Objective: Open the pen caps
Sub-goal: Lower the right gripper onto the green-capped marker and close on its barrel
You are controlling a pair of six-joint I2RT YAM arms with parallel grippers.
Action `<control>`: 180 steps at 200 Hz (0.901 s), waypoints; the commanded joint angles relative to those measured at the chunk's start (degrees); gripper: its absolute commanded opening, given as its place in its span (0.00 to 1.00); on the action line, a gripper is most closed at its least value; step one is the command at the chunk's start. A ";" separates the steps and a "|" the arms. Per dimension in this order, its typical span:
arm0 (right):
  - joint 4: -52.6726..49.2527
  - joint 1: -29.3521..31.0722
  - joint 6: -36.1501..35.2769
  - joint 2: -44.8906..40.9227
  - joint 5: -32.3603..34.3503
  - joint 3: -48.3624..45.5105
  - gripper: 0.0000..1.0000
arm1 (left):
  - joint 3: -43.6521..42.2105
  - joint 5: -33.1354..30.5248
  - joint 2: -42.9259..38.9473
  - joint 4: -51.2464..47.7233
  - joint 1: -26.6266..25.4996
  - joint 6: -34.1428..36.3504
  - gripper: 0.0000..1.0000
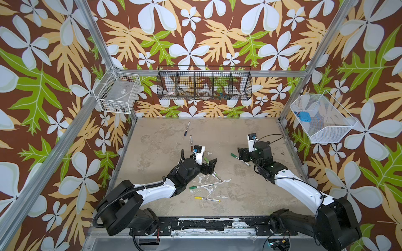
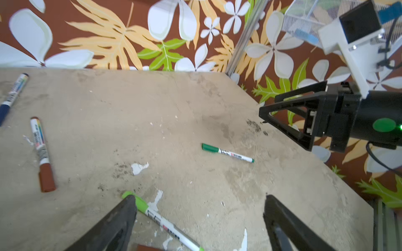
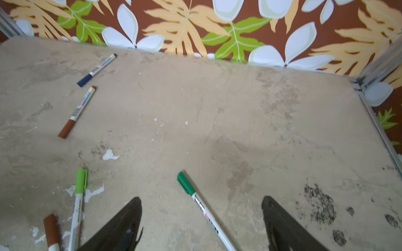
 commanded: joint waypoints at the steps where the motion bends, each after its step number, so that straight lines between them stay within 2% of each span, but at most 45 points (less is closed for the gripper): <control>1: -1.85 -2.16 1.23 2.49 -2.57 -1.13 0.87 | -0.57 3.67 0.72 0.49 -0.35 1.07 0.93; 42: -3.55 -2.40 0.03 12.12 -5.00 1.70 0.85 | -3.45 7.64 0.63 3.14 -0.51 3.29 0.93; 89: -3.72 -2.45 -0.95 16.15 -3.75 2.55 0.79 | -3.38 6.86 -0.02 2.11 -0.52 4.23 0.94; 107: -4.09 -2.50 -1.30 17.79 -4.77 3.26 0.73 | -3.23 7.08 0.16 2.00 -0.47 4.23 0.94; 135: -4.58 -2.48 -1.66 20.34 -5.36 4.36 0.73 | -2.77 5.07 0.22 0.68 -0.52 5.05 0.95; 156: -5.06 -2.48 -1.67 22.55 -5.79 5.32 0.61 | -2.59 5.47 0.72 0.67 -0.50 4.83 0.95; 180: -5.34 -2.49 -1.77 23.87 -5.81 5.82 0.58 | -2.11 5.59 1.42 0.25 -0.51 4.64 0.95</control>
